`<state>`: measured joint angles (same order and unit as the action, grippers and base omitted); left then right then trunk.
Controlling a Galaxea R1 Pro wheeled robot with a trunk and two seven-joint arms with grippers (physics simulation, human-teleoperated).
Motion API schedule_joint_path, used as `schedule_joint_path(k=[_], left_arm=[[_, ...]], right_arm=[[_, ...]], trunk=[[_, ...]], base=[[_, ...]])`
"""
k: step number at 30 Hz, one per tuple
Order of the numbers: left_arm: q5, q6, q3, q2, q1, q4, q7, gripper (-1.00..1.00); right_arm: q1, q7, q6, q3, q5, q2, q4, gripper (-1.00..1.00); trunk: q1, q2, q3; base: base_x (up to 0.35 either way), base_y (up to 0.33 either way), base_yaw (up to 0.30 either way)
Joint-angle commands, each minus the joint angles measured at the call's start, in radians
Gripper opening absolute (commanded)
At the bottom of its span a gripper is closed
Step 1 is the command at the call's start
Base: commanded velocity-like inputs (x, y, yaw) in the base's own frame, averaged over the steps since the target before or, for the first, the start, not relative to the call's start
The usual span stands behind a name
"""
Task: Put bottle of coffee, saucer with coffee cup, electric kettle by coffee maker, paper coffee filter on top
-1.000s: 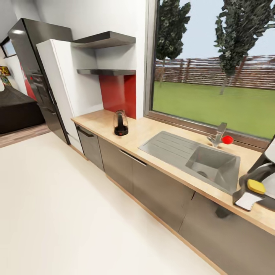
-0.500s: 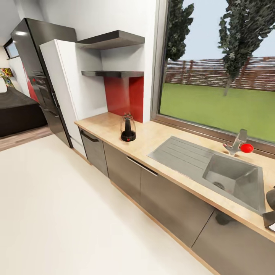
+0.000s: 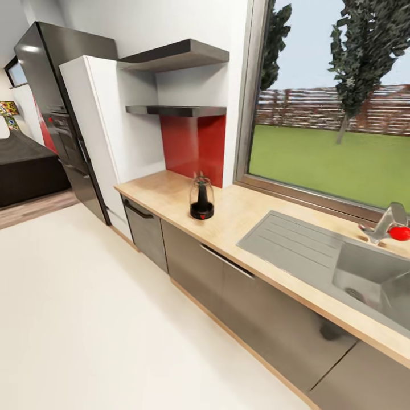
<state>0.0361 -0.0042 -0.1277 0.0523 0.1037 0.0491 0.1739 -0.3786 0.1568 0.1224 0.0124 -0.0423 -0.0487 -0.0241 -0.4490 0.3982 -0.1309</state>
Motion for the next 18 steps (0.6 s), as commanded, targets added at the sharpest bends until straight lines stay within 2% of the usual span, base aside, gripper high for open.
schedule_joint_path(k=[1,18], left_arm=[[0.004,0.0,-0.007,0.0,0.001,0.0,0.001,1.0],[0.004,0.0,-0.009,0.001,0.001,0.001,0.001,1.0]], right_arm=[[0.0,0.004,0.008,0.001,-0.005,0.001,-0.002,1.0],[0.0,0.004,0.006,0.0,-0.004,0.002,-0.002,1.0]], trunk=[[-0.001,0.002,-0.002],[-0.001,0.002,-0.002]], base=[[0.28,0.236,0.0],[0.28,0.237,0.0]])
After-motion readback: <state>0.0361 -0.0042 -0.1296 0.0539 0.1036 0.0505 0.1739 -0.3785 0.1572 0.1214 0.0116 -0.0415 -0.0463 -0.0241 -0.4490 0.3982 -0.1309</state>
